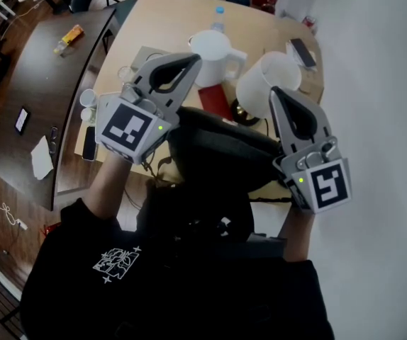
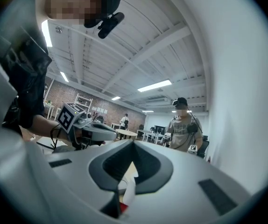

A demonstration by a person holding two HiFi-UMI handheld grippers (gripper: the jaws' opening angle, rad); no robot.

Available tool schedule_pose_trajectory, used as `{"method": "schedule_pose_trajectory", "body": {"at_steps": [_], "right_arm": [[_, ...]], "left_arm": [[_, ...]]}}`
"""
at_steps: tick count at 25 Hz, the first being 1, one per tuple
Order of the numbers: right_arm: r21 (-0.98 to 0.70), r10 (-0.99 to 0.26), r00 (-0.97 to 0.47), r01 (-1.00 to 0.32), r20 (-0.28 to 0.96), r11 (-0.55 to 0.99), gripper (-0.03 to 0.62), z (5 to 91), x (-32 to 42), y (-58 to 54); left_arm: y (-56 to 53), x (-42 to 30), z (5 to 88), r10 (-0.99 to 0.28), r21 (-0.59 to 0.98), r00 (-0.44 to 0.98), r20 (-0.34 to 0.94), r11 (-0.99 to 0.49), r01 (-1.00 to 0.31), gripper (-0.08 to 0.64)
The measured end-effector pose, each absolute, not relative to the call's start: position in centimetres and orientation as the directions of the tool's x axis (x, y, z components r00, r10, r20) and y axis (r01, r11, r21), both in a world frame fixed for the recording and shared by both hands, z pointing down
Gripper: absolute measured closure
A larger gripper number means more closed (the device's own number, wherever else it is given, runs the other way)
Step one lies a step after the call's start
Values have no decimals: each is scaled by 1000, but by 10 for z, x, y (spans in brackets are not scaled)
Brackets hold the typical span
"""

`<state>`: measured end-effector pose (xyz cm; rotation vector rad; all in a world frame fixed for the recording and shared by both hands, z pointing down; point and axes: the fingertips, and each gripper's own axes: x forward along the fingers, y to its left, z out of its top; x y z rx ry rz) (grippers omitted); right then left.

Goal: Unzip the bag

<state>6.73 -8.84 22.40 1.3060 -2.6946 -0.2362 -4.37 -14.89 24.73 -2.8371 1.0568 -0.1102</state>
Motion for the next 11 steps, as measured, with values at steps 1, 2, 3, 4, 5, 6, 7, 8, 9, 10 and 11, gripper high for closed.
{"method": "schedule_pose_trajectory", "body": {"at_steps": [1, 2, 3, 4, 5, 6, 7, 8, 9, 10, 11], "right_arm": [[200, -787, -614, -765, 56, 612, 577, 224, 68, -89], [199, -788, -613, -766, 58, 611, 577, 225, 68, -89], [197, -789, -611, -768, 61, 609, 577, 226, 69, -89], [196, -791, -608, -770, 63, 607, 577, 227, 70, -89], [194, -793, -606, -772, 64, 605, 577, 227, 71, -89], [194, -794, -604, -773, 64, 604, 577, 227, 72, -89], [195, -795, -603, -774, 63, 602, 577, 227, 73, -89], [196, -796, -602, -775, 61, 601, 577, 227, 73, -90], [198, -797, -602, -775, 61, 600, 577, 226, 74, -90], [200, -797, -602, -774, 60, 600, 578, 226, 74, -90], [202, -796, -602, -774, 60, 600, 577, 226, 74, -90]], "left_arm": [[-149, -43, 248, -656, -130, 754, 31, -751, -647, 563], [-150, -43, 248, -656, -131, 754, 32, -751, -647, 563], [-149, -43, 249, -656, -131, 754, 34, -751, -648, 563], [-149, -43, 249, -656, -132, 754, 35, -750, -648, 563], [-149, -43, 250, -657, -132, 753, 35, -750, -648, 563], [-148, -44, 250, -657, -132, 753, 36, -750, -648, 563], [-148, -44, 251, -657, -132, 753, 37, -750, -648, 563], [-148, -44, 251, -657, -132, 753, 39, -750, -648, 563], [-148, -44, 251, -657, -132, 753, 40, -750, -647, 563], [-148, -44, 251, -656, -133, 753, 42, -751, -647, 563], [-148, -45, 252, -656, -133, 754, 44, -751, -646, 563]]}}
